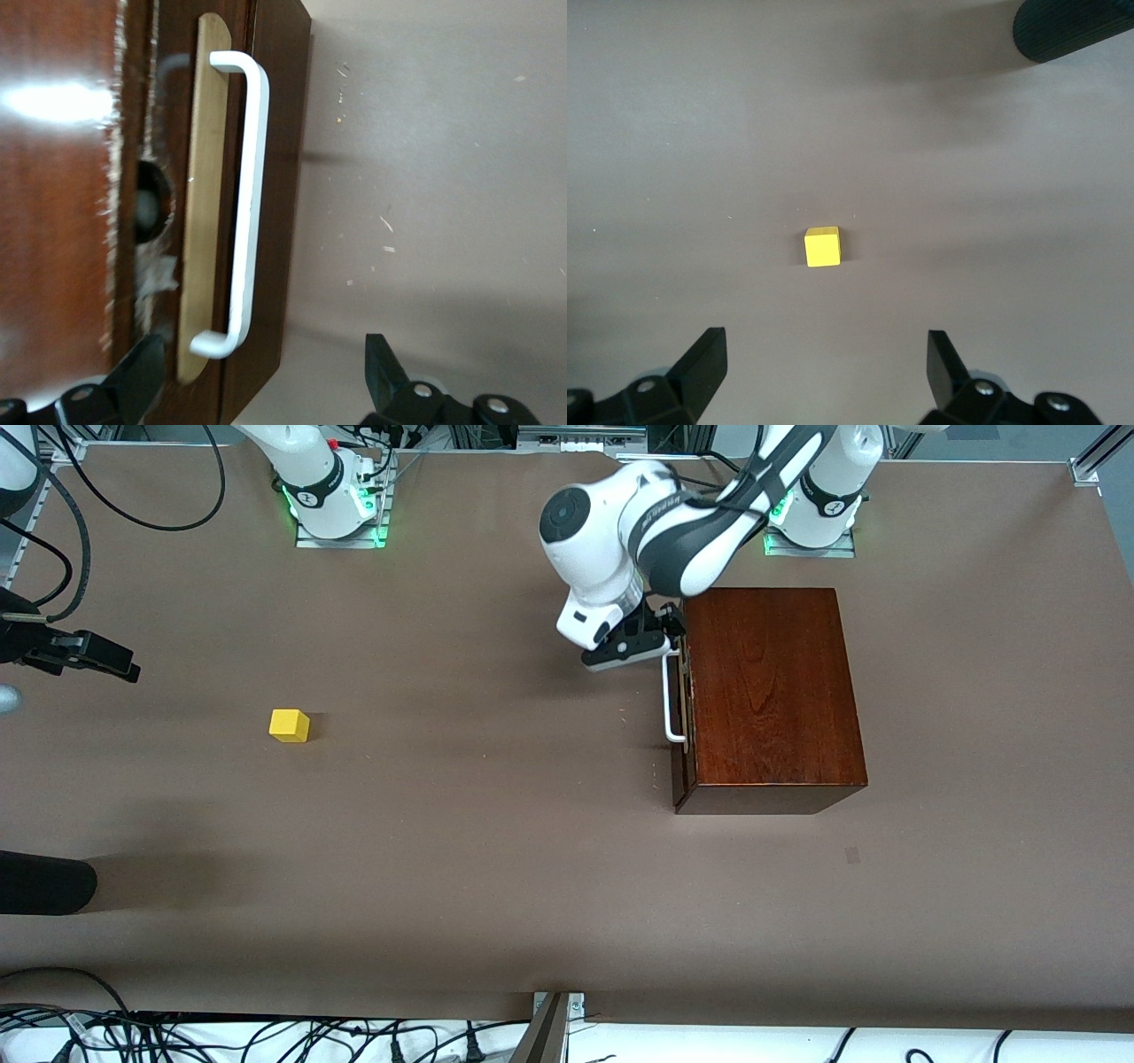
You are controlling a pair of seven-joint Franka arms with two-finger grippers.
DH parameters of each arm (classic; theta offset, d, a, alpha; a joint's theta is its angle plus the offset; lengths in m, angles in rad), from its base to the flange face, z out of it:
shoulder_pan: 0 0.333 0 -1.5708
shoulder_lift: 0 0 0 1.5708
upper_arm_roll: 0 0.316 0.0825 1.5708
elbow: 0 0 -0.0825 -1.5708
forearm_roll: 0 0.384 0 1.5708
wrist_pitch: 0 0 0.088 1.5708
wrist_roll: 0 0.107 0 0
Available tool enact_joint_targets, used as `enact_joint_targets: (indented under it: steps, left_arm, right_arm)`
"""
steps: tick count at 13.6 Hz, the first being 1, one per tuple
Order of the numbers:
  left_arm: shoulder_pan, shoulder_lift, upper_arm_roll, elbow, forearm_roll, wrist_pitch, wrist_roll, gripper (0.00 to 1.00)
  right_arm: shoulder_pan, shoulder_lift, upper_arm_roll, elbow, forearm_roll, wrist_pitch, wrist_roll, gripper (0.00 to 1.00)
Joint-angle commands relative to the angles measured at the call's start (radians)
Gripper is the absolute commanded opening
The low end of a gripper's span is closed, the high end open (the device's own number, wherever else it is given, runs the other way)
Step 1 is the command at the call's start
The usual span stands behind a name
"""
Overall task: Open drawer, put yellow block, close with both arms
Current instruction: 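Move the left gripper to the white drawer handle, then close the left gripper on the white drawer handle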
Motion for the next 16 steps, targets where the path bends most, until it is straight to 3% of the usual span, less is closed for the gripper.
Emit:
enact_joint_targets:
  steps: [1, 6, 16]
  left_arm:
    - [-0.044, 0.032, 0.065, 0.030, 0.033, 0.009, -0.022, 1.00]
    - [-0.065, 0.041, 0.070, 0.056, 0.039, 0.088, -0.017, 1.00]
    - [-0.095, 0.098, 0.121, 0.056, 0.202, 0.092, -0.011, 1.00]
  right_arm:
    - [-0.004, 0.002, 0.004, 0.014, -0.015, -0.008, 0.013, 1.00]
    - [-0.004, 0.001, 0.005, 0.014, -0.015, -0.012, 0.011, 1.00]
    - [0.002, 0.002, 0.007, 0.012, -0.015, -0.014, 0.013, 1.00]
